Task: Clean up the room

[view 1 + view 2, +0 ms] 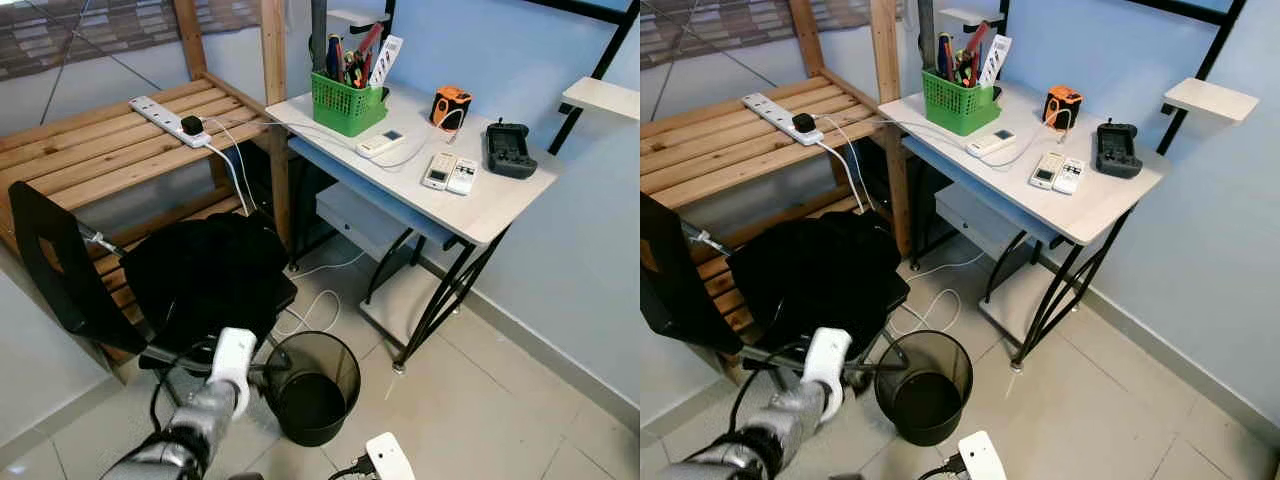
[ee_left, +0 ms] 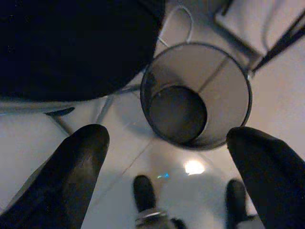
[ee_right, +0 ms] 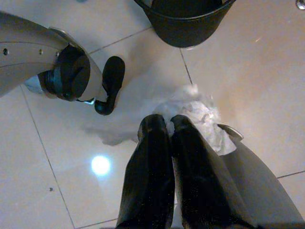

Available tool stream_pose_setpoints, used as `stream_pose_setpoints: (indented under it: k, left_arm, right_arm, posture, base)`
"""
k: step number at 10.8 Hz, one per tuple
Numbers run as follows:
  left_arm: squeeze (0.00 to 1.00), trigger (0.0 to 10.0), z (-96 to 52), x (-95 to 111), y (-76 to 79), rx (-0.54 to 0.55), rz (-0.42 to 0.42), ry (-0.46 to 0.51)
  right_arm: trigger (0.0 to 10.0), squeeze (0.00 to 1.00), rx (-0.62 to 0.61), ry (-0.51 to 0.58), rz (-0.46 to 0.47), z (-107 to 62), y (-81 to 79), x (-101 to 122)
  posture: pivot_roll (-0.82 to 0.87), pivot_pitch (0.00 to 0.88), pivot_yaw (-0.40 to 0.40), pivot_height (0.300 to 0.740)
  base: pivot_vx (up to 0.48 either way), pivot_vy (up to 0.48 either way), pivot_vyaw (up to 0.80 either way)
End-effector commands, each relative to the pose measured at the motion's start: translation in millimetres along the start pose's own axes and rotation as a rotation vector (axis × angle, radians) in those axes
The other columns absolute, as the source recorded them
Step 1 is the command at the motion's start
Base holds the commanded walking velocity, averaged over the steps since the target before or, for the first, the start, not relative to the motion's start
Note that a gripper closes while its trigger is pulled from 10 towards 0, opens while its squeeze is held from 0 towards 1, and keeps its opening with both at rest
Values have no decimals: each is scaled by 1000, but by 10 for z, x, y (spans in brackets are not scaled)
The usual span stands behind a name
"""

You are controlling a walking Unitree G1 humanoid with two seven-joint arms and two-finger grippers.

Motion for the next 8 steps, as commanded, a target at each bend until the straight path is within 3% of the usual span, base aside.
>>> stream_pose_setpoints:
  k: [1, 4, 8]
  left_arm:
    - [0, 10000, 7, 19, 3, 11, -36, -5]
    - [0, 10000, 9, 27, 43, -3, 1, 2]
    - [0, 10000, 9, 17, 45, -3, 0, 0]
  right_arm:
    - [10000, 0, -314, 448, 723, -346, 1150, 1099]
    - [10000, 0, -297, 447, 573, -327, 1053, 1227]
    - [10000, 0, -304, 437, 567, -324, 1058, 1198]
  posture:
    - [65, 0, 0, 726]
    - [66, 0, 0, 726]
    - [65, 0, -19, 726]
  base:
    - [0, 0, 0]
    - [0, 0, 0]
    - [0, 0, 0]
Point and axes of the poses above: a point about 5 cm out from each wrist's last joint towards the gripper, its own z axis pointing out of the wrist towards the gripper, its own x axis along the axis of the wrist's last joint, y = z × x, the point moved 6 cm from there along z, pointing out of the wrist towards the gripper, and after that the axes turned 4 degrees about z, right-handed, at the moved point
